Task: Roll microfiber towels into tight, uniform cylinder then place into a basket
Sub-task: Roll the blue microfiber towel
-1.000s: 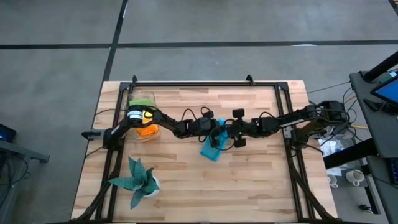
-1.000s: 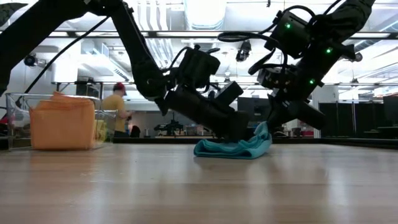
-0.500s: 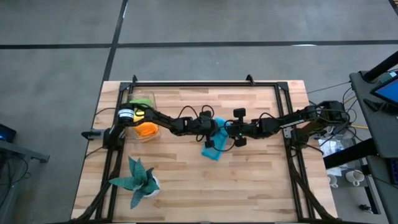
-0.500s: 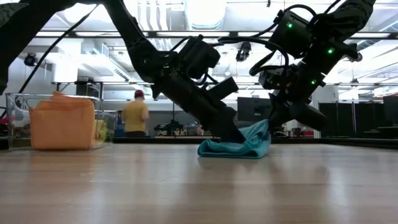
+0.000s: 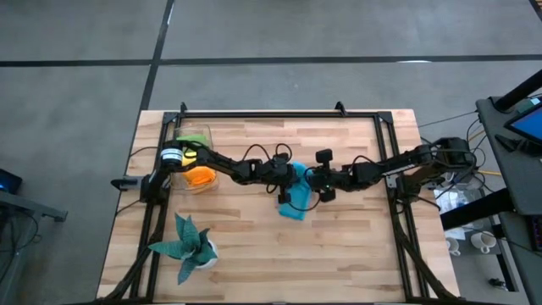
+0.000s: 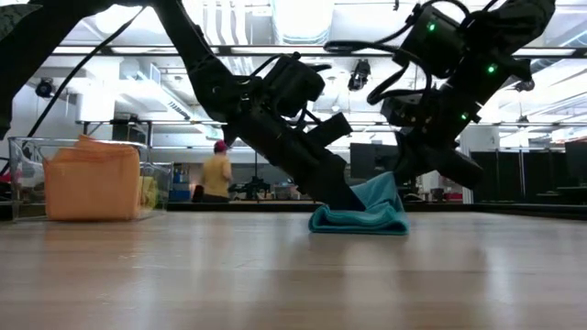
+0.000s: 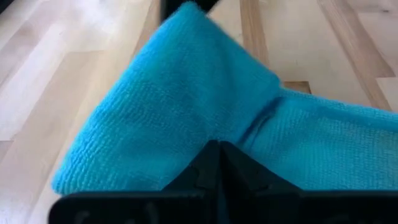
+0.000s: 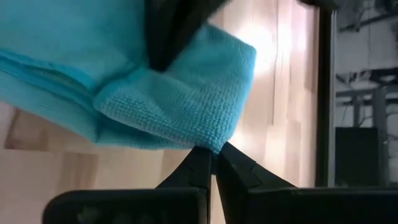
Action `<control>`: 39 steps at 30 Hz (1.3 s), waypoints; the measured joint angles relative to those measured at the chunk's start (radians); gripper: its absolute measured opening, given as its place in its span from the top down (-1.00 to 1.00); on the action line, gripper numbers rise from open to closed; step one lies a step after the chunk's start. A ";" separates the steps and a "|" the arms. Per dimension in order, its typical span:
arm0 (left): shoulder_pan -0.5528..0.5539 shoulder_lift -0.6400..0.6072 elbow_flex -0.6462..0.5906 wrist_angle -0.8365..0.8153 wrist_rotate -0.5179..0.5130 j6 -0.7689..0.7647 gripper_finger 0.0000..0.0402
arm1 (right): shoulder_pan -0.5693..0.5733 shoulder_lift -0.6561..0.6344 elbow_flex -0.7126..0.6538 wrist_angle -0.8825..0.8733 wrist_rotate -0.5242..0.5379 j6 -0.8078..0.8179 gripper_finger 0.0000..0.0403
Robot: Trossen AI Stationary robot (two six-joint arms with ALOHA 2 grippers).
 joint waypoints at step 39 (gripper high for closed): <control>0.032 0.059 0.004 0.116 -0.132 0.195 1.00 | 0.162 0.008 0.023 -0.001 0.096 0.005 0.96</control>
